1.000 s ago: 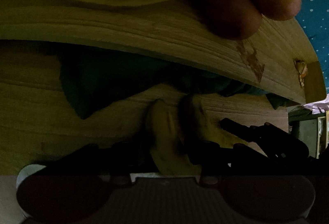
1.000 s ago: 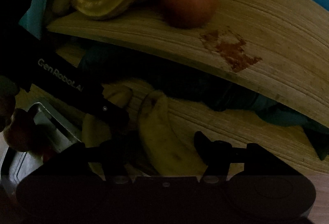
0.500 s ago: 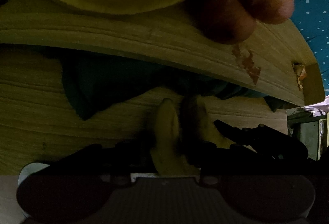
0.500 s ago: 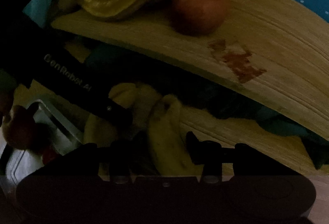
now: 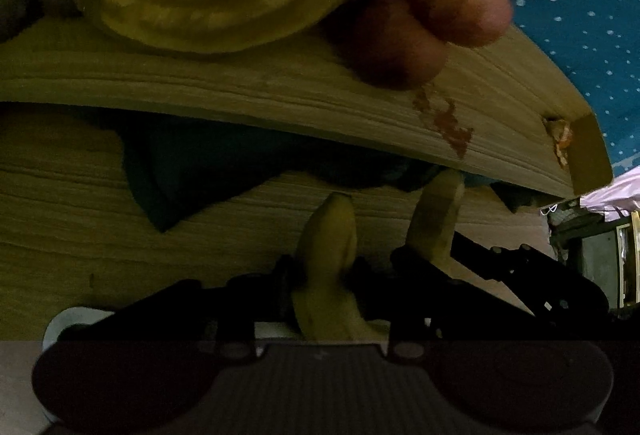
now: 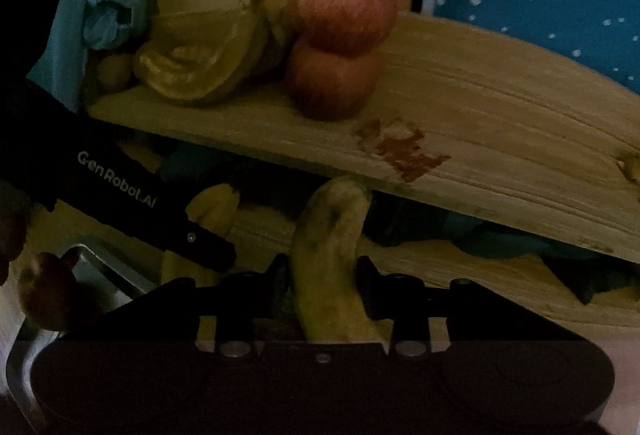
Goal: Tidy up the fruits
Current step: 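Grasp a banana with the right tool while the left tool grasps the other banana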
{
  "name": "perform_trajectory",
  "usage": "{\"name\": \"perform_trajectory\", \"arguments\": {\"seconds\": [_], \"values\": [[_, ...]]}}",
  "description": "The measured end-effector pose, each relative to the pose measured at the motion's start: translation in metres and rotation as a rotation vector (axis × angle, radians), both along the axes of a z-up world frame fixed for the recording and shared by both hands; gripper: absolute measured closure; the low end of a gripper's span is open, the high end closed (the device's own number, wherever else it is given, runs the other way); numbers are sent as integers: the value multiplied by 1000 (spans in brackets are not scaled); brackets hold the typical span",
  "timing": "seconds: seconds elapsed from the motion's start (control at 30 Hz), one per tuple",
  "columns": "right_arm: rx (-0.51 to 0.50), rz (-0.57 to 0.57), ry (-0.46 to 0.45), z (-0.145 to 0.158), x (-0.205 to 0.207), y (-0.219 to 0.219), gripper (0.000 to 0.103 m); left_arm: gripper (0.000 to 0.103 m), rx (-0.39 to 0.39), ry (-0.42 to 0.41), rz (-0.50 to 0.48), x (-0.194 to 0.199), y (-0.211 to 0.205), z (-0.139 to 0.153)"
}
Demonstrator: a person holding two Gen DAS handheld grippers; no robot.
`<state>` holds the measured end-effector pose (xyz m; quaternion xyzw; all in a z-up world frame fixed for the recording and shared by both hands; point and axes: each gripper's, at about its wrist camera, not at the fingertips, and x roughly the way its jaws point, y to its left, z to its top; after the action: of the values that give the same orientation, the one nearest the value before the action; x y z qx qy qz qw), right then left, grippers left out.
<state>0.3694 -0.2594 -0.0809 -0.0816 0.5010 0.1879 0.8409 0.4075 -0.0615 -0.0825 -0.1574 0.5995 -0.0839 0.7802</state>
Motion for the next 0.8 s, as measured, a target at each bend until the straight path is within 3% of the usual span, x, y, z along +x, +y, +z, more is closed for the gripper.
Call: {"name": "perform_trajectory", "arguments": {"seconds": [0.8], "values": [[60, -130, -144, 54, -72, -34, 67, 71, 21, -106, -69, -55, -37, 43]]}}
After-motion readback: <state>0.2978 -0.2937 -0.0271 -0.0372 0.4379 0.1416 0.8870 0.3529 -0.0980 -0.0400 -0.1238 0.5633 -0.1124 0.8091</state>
